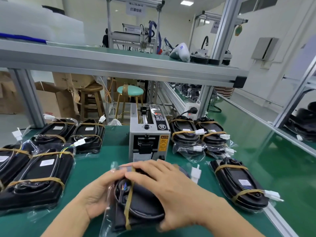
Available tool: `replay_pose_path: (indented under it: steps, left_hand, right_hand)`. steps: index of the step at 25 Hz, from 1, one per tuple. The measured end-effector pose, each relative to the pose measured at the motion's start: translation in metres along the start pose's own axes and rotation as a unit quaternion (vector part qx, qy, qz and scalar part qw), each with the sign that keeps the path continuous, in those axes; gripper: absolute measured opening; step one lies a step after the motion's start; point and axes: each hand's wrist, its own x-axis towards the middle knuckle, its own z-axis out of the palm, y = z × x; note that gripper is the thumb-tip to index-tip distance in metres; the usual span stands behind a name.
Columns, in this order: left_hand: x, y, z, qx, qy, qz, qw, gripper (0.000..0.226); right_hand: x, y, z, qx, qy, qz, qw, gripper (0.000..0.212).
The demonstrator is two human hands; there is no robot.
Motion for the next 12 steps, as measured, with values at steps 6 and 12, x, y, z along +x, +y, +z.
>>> replay_pose_path:
  steps: [6, 12]
  left_hand:
    - [-0.002, -0.002, -0.023, -0.074, 0.132, 0.104, 0.983, 0.041]
    - [-0.005, -0.015, -0.042, -0.166, 0.065, 0.132, 0.975, 0.039]
  right_hand:
    - [0.006, 0.023, 0.004, 0.089, 0.177, 0.202, 0.959, 0.051]
    - [0.011, 0.030, 0.019, 0.619, 0.251, 0.396, 0.630, 0.033]
